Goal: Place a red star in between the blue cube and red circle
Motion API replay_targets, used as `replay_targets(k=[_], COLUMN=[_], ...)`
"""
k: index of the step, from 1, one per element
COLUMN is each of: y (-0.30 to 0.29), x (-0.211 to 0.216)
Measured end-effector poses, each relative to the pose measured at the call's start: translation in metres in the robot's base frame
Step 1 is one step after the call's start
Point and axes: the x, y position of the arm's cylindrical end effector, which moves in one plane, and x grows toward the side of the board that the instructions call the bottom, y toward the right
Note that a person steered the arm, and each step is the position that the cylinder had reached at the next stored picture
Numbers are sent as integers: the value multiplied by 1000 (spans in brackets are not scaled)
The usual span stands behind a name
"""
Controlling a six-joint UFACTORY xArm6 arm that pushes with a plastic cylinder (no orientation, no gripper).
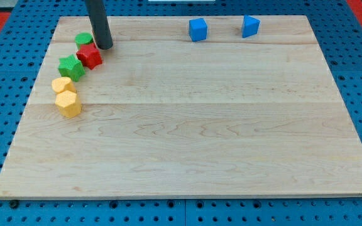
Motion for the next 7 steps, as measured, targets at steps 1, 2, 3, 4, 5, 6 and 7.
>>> replay_targets(k=[1, 2, 3, 4, 5, 6, 7], y=[1, 23, 51, 37, 1, -29, -68], x=[-15, -25, 0, 45, 75, 92, 93])
